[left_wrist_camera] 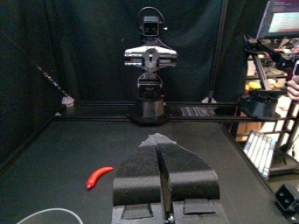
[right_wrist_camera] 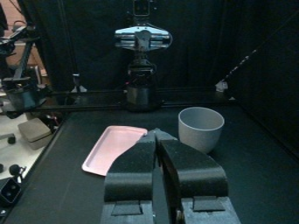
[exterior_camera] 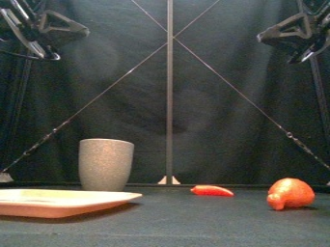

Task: Pick the red chile then place it on the pink plate
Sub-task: Pick the red chile

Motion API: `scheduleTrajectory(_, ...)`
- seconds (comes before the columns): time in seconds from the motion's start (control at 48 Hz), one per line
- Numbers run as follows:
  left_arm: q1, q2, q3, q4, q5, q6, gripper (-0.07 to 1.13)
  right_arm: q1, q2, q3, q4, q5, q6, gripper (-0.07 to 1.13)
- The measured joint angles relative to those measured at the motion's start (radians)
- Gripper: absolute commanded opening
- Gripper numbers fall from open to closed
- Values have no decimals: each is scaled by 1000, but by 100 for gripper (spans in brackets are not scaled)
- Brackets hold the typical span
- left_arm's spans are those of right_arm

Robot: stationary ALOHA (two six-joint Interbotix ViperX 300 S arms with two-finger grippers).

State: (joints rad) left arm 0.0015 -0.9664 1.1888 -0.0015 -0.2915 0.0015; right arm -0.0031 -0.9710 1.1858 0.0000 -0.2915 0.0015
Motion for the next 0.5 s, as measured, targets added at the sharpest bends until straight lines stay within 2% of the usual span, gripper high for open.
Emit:
scheduleTrajectory(0.104,2,2,0,3,0,-2,-5,-21,37,-25,31,2,12,5)
scheduleTrajectory(0.229,2,0,-2,14,0,-2,-3,-75,176,-101,89,37,37,11)
scheduleTrajectory(0.333,2,0,2,23,0,0,-3,-147,336,-198,94,149,32,19)
scheduleTrajectory(0.5,2,0,3,37,0,0,-3,-258,571,-331,31,416,29,44)
